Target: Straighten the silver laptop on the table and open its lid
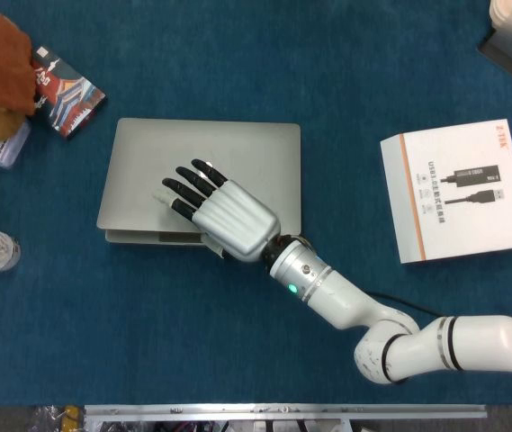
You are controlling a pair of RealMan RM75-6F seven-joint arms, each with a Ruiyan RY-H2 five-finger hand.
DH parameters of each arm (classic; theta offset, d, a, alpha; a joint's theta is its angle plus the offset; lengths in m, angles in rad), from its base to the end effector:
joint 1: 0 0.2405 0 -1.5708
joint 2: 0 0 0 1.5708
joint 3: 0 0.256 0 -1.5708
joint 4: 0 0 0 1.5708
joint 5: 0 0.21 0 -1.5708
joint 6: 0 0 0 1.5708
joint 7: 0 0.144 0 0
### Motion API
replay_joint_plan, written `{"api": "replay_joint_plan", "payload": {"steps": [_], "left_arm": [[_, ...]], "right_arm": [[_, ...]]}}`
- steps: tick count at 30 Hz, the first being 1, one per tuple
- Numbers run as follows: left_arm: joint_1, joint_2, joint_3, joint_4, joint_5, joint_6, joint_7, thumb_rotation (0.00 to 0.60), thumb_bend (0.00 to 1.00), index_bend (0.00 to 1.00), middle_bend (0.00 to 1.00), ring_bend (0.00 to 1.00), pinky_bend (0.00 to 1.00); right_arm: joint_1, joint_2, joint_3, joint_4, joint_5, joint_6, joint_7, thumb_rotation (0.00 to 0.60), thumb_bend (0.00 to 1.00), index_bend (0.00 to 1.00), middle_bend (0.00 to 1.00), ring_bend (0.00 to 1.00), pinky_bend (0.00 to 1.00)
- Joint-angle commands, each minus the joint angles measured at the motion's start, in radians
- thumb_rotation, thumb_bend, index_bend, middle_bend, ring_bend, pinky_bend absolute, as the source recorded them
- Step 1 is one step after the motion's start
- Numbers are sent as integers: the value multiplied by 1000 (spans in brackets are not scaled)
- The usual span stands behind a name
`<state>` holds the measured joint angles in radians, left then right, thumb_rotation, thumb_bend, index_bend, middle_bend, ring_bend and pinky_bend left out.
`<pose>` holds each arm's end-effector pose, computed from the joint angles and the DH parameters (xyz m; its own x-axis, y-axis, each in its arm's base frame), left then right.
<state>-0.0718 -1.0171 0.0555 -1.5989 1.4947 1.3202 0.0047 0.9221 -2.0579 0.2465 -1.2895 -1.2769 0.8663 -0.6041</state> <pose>-0.3442 0.1503 0.1616 0.4862 0.2667 0.8322 0.8613 0.0143 -0.5078 0.0084 -0.2716 -0.1525 0.5357 -0.1767 0.8257 -0.6257 -0.7397 0.2477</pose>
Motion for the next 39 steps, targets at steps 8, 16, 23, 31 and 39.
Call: {"api": "replay_joint_plan", "payload": {"steps": [8, 16, 23, 31, 39], "left_arm": [[-97, 34, 61, -40, 107, -151, 27, 482, 203, 64, 19, 0, 0], [-162, 28, 72, -68, 146, -228, 48, 401, 203, 64, 0, 0, 0], [-216, -8, 73, -67, 161, -288, 32, 401, 203, 59, 0, 0, 0], [-278, -57, 68, -67, 165, -357, 46, 399, 204, 36, 0, 0, 0], [-334, -104, 51, -62, 138, -415, 43, 401, 204, 33, 0, 0, 0]], "right_arm": [[27, 24, 22, -37, 32, 14, -54, 600, 394, 16, 102, 5, 76], [42, 40, 34, -56, 55, 29, -78, 600, 394, 16, 102, 5, 77], [52, 53, 38, -65, 72, 44, -89, 600, 395, 16, 102, 5, 77], [65, 61, 39, -72, 88, 54, -100, 600, 394, 16, 102, 5, 76], [74, 65, 33, -67, 108, 59, -107, 600, 394, 16, 102, 5, 77]]}}
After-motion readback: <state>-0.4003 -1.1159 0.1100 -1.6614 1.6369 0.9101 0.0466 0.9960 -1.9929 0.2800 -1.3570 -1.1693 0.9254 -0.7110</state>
